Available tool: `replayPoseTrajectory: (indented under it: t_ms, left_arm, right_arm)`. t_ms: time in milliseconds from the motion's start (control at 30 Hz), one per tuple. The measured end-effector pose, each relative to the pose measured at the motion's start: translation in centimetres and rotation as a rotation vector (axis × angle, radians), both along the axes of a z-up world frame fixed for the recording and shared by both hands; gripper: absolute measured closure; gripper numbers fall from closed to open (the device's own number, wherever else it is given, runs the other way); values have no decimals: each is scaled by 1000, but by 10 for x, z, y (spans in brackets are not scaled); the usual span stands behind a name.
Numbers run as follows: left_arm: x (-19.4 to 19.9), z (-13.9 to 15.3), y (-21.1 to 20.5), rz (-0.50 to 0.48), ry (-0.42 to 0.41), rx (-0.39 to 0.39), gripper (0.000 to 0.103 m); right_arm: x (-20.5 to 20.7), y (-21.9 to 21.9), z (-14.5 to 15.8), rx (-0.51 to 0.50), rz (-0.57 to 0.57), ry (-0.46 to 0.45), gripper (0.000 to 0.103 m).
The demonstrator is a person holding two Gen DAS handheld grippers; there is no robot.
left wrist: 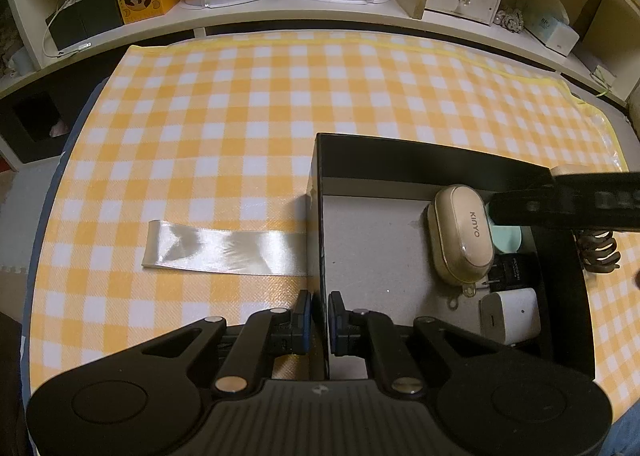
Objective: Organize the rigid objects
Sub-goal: 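Carry the earbud case into the box beside the compact and release, then move the right gripper to the dark coiled cable and grasp it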
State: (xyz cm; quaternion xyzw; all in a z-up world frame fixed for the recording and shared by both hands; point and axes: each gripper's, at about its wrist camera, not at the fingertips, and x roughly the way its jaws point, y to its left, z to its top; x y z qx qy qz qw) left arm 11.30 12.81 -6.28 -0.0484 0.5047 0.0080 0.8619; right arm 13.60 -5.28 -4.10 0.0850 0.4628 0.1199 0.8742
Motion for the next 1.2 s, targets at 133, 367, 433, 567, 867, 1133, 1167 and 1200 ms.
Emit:
replayPoseTrajectory:
  t_ms: [133, 367, 433, 567, 867, 1133, 1167, 1200]
  left_arm:
    - [0, 0, 2, 0, 1, 3, 93]
    - [-1, 0, -1, -1, 0, 5, 93]
    - [-1, 0, 0, -1, 0, 7, 93]
    - [0, 0, -3, -1, 1, 7, 93]
    - [0, -2, -4, -2, 2, 11, 93]
    - [3, -3, -7, -3, 0, 17, 93]
    - [3, -3, -6, -3, 0, 17, 93]
    - [3, -3, -6, -3, 0, 17, 93]
  right_arm:
    - [-15, -11, 13, -13, 22, -35, 22]
    - [-38, -29, 30, -17, 29, -87, 2]
    - [-45, -33, 33, -14, 36, -101, 0]
    - [-59, -42, 39, 0, 34, -134, 0]
    - [-70, -65, 39, -14, 32, -177, 0]
    - [-59, -110, 24, -37, -66, -230, 0]
    - [-55, -114, 21, -41, -78, -227, 0]
    - [-52, -119, 19, -47, -93, -222, 0]
